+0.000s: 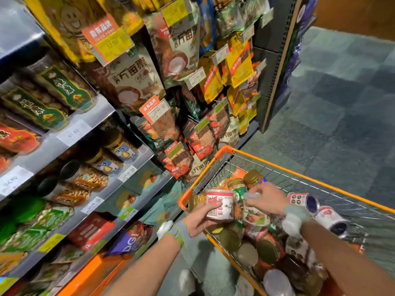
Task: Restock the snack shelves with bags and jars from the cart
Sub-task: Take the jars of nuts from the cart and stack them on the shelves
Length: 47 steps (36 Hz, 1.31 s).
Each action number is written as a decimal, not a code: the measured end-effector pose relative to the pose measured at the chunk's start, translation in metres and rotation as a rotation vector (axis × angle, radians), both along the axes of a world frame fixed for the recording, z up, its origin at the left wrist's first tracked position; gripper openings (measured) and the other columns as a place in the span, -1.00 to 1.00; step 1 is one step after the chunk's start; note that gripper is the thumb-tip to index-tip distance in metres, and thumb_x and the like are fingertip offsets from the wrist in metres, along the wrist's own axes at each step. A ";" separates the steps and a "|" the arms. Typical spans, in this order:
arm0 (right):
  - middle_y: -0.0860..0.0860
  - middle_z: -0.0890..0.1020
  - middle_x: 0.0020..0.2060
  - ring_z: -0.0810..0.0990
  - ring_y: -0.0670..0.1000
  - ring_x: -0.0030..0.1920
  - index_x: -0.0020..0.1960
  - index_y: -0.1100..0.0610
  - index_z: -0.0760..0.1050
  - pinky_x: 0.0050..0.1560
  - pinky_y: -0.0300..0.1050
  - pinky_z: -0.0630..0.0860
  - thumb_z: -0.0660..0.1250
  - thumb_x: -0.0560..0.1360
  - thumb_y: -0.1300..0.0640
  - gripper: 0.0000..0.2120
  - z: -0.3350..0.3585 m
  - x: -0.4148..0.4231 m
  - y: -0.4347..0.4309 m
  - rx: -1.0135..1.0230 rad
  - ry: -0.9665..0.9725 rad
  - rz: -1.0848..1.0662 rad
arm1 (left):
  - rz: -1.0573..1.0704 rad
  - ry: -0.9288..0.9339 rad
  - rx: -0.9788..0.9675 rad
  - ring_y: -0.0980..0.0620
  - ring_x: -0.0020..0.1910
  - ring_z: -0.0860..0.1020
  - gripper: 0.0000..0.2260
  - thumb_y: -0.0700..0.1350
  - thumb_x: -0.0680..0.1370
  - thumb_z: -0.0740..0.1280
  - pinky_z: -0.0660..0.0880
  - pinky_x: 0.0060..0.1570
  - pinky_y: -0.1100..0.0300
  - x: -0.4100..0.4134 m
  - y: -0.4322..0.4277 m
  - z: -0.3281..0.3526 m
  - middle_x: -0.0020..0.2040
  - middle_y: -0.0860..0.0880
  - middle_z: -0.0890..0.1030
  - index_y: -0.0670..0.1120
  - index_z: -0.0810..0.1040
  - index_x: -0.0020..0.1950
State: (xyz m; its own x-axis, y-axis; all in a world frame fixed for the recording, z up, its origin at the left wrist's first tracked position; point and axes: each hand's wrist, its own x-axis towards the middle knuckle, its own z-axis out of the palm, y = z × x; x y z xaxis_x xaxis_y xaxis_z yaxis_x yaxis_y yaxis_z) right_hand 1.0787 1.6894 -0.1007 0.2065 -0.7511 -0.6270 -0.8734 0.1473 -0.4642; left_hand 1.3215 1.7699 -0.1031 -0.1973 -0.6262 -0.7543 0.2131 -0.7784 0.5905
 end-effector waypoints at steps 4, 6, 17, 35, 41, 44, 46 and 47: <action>-0.15 0.60 0.06 0.56 -0.08 0.01 -0.04 -0.14 0.64 -0.02 -0.18 0.40 0.48 0.42 -0.22 -0.80 0.055 0.009 -0.016 -0.018 -0.234 -0.075 | 0.032 -0.002 -0.042 -0.11 0.07 0.68 -0.38 -0.02 0.24 0.64 0.61 0.14 0.02 -0.004 -0.011 0.037 0.21 -0.26 0.64 -0.23 0.58 0.22; -0.13 0.64 0.01 0.61 -0.10 -0.12 0.04 -0.07 0.65 -0.11 -0.15 0.49 0.47 0.42 -0.24 -0.69 0.076 0.020 -0.024 -0.046 -0.304 -0.109 | 0.089 0.041 -0.061 0.03 -0.18 0.71 -0.62 -0.08 0.48 0.47 0.65 -0.15 0.14 -0.004 -0.015 0.060 0.25 -0.23 0.60 -0.23 0.54 0.22; -0.10 0.63 0.10 0.58 -0.25 -0.05 0.04 -0.05 0.60 -0.24 -0.37 0.48 0.56 0.35 -0.16 -0.65 0.210 0.143 -0.065 -0.101 -0.740 -0.061 | 0.315 0.066 -0.427 -0.10 0.11 0.67 -0.55 0.09 0.39 0.57 0.56 0.23 -0.09 0.099 -0.019 0.190 0.17 -0.18 0.68 -0.13 0.69 0.17; -0.01 0.71 -0.11 0.69 -0.21 -0.19 0.29 0.23 0.51 -0.14 -0.37 0.56 0.32 0.58 0.24 -0.71 0.426 0.361 -0.038 -0.498 -1.130 0.219 | 0.504 -0.140 -0.903 -0.04 -0.11 0.70 -0.68 0.09 0.49 0.33 0.63 -0.01 -0.02 0.283 0.036 0.397 -0.03 -0.12 0.72 -0.10 0.74 0.01; 0.03 0.70 0.03 0.69 -0.22 -0.12 0.22 0.17 0.57 -0.13 -0.40 0.53 0.30 0.59 0.18 -0.77 0.454 0.409 -0.026 -0.599 -1.136 0.251 | 0.496 -0.237 -1.046 -0.04 -0.09 0.69 -0.41 0.10 0.38 0.52 0.65 -0.04 -0.05 0.329 0.036 0.429 0.07 -0.15 0.69 -0.18 0.56 0.31; -0.06 0.70 0.04 0.69 -0.19 -0.05 0.23 0.07 0.57 0.02 -0.16 0.56 0.37 0.53 0.03 -0.71 0.471 0.423 -0.026 -0.620 -1.147 0.294 | 0.502 -0.284 -1.052 -0.05 -0.05 0.69 -0.29 0.13 0.30 0.56 0.64 -0.01 -0.04 0.343 0.037 0.447 0.10 -0.14 0.70 -0.16 0.53 0.36; -0.10 0.71 -0.01 0.70 -0.11 0.00 0.25 0.01 0.55 0.00 -0.06 0.58 0.45 0.43 -0.09 -0.57 0.481 0.428 -0.026 -0.610 -1.163 0.295 | 0.513 -0.293 -1.075 -0.03 -0.10 0.69 -0.30 0.12 0.30 0.55 0.65 -0.10 -0.01 0.349 0.038 0.463 0.04 -0.13 0.71 -0.17 0.54 0.36; -0.06 0.71 -0.01 0.70 -0.06 0.01 0.26 -0.02 0.54 -0.05 -0.06 0.58 0.48 0.42 -0.10 -0.55 0.485 0.434 -0.027 -0.607 -1.171 0.297 | 0.508 -0.288 -1.085 -0.01 -0.13 0.69 -0.34 0.10 0.33 0.53 0.65 -0.16 0.01 0.356 0.038 0.471 0.00 -0.12 0.71 -0.19 0.55 0.35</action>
State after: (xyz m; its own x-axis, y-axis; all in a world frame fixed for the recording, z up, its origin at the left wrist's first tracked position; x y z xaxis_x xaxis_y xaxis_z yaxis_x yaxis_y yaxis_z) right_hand 1.5126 1.6623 0.3844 0.5885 -0.6785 0.4398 0.1144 -0.4686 -0.8760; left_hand 1.6777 1.8079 0.3674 0.3387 -0.9126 0.2289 0.1030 0.2778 0.9551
